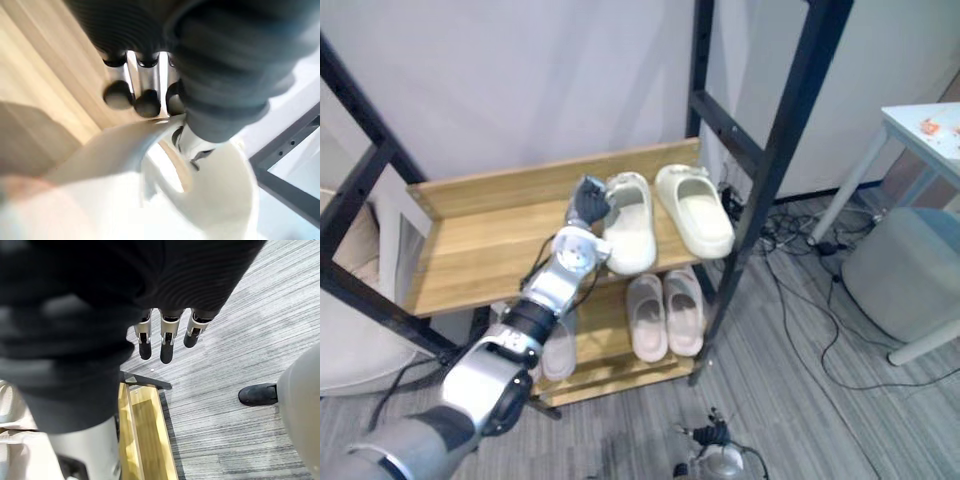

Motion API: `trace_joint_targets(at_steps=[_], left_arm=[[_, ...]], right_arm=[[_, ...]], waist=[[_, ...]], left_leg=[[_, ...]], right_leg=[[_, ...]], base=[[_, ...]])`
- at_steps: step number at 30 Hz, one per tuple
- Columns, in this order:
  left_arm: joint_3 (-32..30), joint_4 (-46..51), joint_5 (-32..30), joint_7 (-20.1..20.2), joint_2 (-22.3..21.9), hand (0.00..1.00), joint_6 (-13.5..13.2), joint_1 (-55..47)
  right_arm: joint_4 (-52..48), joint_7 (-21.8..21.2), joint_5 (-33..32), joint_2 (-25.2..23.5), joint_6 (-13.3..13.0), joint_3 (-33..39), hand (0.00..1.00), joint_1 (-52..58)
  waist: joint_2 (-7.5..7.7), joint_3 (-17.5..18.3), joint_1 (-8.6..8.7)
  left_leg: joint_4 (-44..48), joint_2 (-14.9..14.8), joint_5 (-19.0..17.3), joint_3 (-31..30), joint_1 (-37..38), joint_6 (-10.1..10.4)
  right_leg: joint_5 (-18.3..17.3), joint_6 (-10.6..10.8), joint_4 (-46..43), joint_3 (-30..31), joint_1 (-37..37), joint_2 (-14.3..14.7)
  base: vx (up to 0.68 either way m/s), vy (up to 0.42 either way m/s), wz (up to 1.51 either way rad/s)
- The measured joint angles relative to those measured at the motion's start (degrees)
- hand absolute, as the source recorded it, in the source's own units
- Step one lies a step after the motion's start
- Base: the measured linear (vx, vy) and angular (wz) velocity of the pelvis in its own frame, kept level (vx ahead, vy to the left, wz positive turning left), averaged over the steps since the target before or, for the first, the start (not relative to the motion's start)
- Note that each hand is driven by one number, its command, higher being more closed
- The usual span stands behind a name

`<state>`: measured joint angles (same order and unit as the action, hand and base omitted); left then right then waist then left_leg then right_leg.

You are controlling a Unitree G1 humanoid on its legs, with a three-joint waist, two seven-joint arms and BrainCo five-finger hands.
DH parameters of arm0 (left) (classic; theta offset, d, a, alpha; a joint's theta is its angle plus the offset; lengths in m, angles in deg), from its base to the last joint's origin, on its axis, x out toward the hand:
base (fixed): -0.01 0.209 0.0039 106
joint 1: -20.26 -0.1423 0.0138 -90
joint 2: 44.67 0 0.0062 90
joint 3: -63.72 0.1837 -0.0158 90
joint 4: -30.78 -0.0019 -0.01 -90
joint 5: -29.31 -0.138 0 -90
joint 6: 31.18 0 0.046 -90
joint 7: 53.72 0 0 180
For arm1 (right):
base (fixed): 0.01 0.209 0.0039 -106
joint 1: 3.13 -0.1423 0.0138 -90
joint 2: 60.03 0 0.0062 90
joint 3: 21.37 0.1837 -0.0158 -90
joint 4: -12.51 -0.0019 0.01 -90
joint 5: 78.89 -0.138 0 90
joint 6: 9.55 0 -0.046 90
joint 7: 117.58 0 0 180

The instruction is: Organize the slippers on the shoe rack

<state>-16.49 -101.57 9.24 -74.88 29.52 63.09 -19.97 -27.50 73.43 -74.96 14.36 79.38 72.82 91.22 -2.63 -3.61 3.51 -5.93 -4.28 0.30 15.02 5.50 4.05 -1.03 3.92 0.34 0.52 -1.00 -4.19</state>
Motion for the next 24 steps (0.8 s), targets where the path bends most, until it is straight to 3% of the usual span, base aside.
trace_joint_targets(at_steps=[6,15,24], left_arm=[[-0.1,0.0,0.0,-0.1,0.0,0.0,0.0,0.0],[-0.7,0.1,0.2,-0.2,-0.4,0.0,0.0,0.0],[-0.5,1.3,4.5,-0.2,-0.5,0.0,-0.1,0.0]], right_arm=[[0.0,0.0,0.1,-0.1,0.0,0.0,0.0,0.0],[0.1,0.0,0.4,-0.1,0.0,0.0,0.0,0.1],[0.2,-0.1,0.4,-0.1,0.1,-0.4,0.0,0.1]], waist=[[0.95,-0.5,-0.01],[1.06,-0.6,-0.01],[1.58,-0.8,0.1]], left_leg=[[0.0,0.0,0.1,0.0,-0.3,0.1],[0.0,-0.1,0.2,-0.1,-0.4,0.2],[0.0,-0.1,0.4,-1.5,-0.2,0.5]], right_leg=[[0.5,0.0,0.7,0.0,0.0,0.0],[0.8,0.0,1.1,-0.2,-0.2,0.0],[0.8,0.0,1.5,-1.6,-1.2,-0.1]], base=[[0.0,0.0,0.0],[0.0,0.0,0.0],[0.0,-0.01,0.07]])
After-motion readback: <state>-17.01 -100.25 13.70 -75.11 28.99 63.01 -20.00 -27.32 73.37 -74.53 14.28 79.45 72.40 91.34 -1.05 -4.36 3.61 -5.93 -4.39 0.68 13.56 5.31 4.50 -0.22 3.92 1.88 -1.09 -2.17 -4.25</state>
